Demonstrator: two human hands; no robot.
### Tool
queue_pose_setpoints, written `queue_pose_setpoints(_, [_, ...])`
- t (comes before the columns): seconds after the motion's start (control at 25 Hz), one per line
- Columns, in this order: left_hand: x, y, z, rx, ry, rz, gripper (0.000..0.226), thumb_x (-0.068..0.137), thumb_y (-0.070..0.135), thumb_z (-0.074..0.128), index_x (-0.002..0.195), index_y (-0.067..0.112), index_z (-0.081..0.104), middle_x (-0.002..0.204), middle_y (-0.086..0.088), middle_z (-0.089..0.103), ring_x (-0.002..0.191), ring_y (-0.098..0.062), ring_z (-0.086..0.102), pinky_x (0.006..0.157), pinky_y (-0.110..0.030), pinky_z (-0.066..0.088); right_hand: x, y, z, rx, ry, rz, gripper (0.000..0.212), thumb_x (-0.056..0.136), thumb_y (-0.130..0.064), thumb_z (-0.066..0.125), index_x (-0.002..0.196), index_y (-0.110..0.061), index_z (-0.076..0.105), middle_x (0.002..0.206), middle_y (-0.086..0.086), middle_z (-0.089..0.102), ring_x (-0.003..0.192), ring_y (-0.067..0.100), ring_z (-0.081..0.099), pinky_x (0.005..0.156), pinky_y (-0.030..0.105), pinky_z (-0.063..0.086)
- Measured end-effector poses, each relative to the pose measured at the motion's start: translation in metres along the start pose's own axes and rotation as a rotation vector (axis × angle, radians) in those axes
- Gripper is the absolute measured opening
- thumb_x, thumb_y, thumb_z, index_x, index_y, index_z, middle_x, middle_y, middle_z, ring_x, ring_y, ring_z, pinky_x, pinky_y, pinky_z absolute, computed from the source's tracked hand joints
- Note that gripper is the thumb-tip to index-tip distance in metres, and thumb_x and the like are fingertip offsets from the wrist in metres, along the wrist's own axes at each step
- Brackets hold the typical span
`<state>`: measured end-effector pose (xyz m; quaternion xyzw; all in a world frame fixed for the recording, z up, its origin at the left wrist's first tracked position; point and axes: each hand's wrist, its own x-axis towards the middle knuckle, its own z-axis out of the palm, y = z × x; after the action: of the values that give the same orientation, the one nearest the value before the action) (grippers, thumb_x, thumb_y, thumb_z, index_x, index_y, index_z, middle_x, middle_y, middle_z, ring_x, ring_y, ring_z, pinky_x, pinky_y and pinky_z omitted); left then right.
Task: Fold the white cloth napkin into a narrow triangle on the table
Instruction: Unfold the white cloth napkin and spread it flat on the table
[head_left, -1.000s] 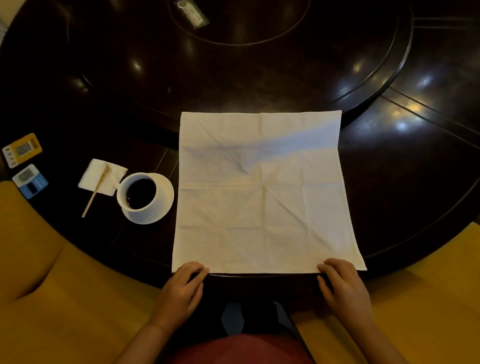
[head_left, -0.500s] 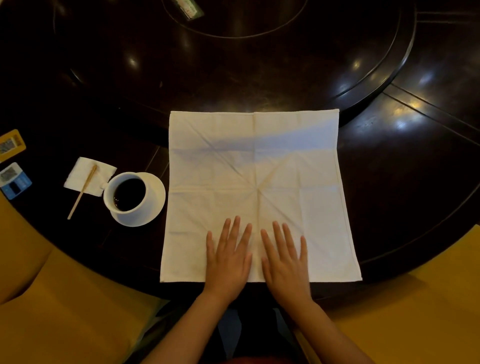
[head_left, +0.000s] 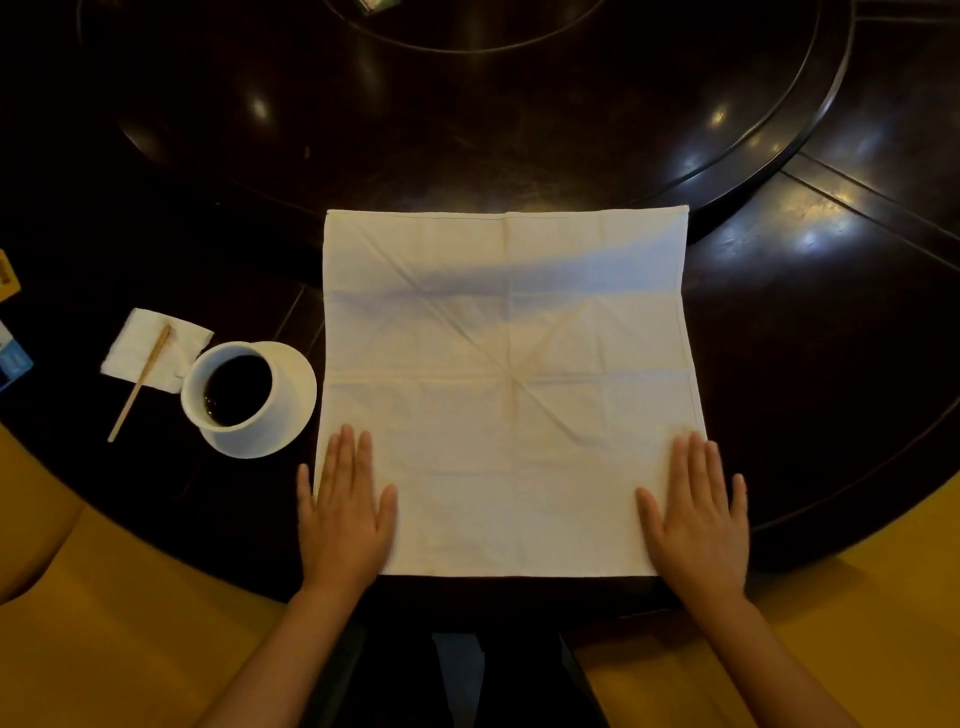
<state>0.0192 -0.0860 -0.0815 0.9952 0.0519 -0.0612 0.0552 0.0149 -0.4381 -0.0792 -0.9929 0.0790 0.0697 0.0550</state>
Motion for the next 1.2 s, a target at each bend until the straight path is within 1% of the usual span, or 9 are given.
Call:
queue_pose_setpoints(0.08, [0.014, 0.019, -0.005, -0.024, 0.07, -0.047, 0.067, 0.092, 0.045, 0.019, 0.147, 0.007, 0.016, 0.155, -0.011, 0.017, 0.143, -0.021, 0.011, 0.113, -0.05, 0.003, 0.017, -0.017, -0.006, -0.002, 0.063, -0.007, 0.07, 0.092, -0.056, 0.01, 0.149, -0.015, 0.008, 0.156, 0.009, 0.006, 0.144, 0.017, -0.005, 0.114, 0.045, 0.004])
queue_pose_setpoints(0.2, [0.053, 0.07, -0.009, -0.054, 0.144, 0.158, 0.064, 0.09, 0.043, 0.027, 0.148, 0.015, 0.019, 0.155, -0.009, 0.016, 0.142, -0.022, 0.01, 0.111, -0.049, -0.002, 0.055, -0.083, -0.007, 0.049, 0.161, -0.296, 0.06, 0.095, -0.049, 0.016, 0.147, -0.019, 0.019, 0.154, 0.005, 0.013, 0.144, 0.017, -0.002, 0.112, 0.048, 0.002])
queue_pose_setpoints(0.28, [0.083, 0.097, -0.002, 0.004, 0.138, 0.255, 0.063, 0.089, 0.045, 0.029, 0.146, 0.02, 0.023, 0.154, -0.011, 0.022, 0.142, -0.024, 0.013, 0.109, -0.055, 0.0, 0.083, -0.123, -0.001, 0.065, 0.151, -0.448, 0.056, 0.095, -0.043, 0.025, 0.146, -0.021, 0.021, 0.154, 0.004, 0.015, 0.143, 0.019, 0.007, 0.112, 0.05, 0.007])
queue_pose_setpoints(0.36, [0.107, 0.099, 0.004, 0.029, 0.102, 0.225, 0.064, 0.087, 0.051, 0.03, 0.145, 0.025, 0.028, 0.154, -0.011, 0.024, 0.141, -0.027, 0.015, 0.107, -0.06, 0.001, 0.113, -0.135, 0.004, 0.06, 0.108, -0.467, 0.055, 0.092, -0.041, 0.029, 0.144, -0.021, 0.03, 0.153, 0.006, 0.024, 0.141, 0.022, 0.019, 0.111, 0.052, 0.014])
queue_pose_setpoints(0.44, [0.12, 0.078, 0.009, 0.025, 0.06, 0.166, 0.069, 0.083, 0.06, 0.028, 0.146, 0.032, 0.024, 0.157, -0.006, 0.014, 0.143, -0.027, 0.008, 0.106, -0.06, -0.004, 0.14, -0.115, 0.004, 0.036, 0.049, -0.407, 0.06, 0.089, -0.049, 0.024, 0.144, -0.024, 0.029, 0.154, 0.006, 0.021, 0.142, 0.023, 0.017, 0.112, 0.05, 0.011])
queue_pose_setpoints(0.6, [0.127, 0.04, 0.002, 0.052, 0.035, 0.053, 0.077, 0.08, 0.069, 0.017, 0.149, 0.035, 0.007, 0.158, -0.004, -0.007, 0.143, -0.024, -0.01, 0.108, -0.06, -0.004, 0.174, -0.051, -0.007, -0.011, 0.009, -0.273, 0.067, 0.086, -0.06, 0.012, 0.147, -0.033, 0.002, 0.158, 0.0, -0.001, 0.144, 0.02, -0.004, 0.114, 0.049, 0.001])
queue_pose_setpoints(0.92, [0.094, 0.04, 0.003, 0.06, 0.007, 0.06, 0.077, 0.082, 0.068, 0.018, 0.149, 0.032, 0.006, 0.158, -0.008, -0.003, 0.144, -0.027, -0.009, 0.109, -0.06, -0.002, 0.147, -0.029, -0.01, -0.007, -0.037, -0.296, 0.068, 0.089, -0.061, 0.009, 0.147, -0.031, -0.006, 0.158, 0.001, -0.009, 0.143, 0.019, -0.014, 0.115, 0.046, -0.005])
queue_pose_setpoints(1.08, [0.088, 0.051, -0.003, 0.003, 0.041, 0.084, 0.071, 0.087, 0.061, 0.02, 0.149, 0.028, 0.009, 0.158, -0.008, -0.002, 0.144, -0.023, -0.008, 0.109, -0.061, -0.004, 0.136, -0.017, -0.028, 0.03, -0.084, -0.44, 0.071, 0.088, -0.066, 0.01, 0.146, -0.031, -0.011, 0.157, 0.004, -0.012, 0.143, 0.019, -0.015, 0.115, 0.051, -0.003])
queue_pose_setpoints(1.2, [0.068, 0.089, -0.004, -0.088, 0.124, 0.236, 0.066, 0.087, 0.051, 0.03, 0.147, 0.025, 0.02, 0.156, -0.01, 0.014, 0.143, -0.024, 0.007, 0.108, -0.057, 0.001, 0.093, 0.013, -0.047, -0.037, -0.131, -0.645, 0.073, 0.09, -0.064, 0.022, 0.149, -0.027, 0.001, 0.158, 0.008, -0.001, 0.144, 0.024, -0.005, 0.113, 0.054, 0.004])
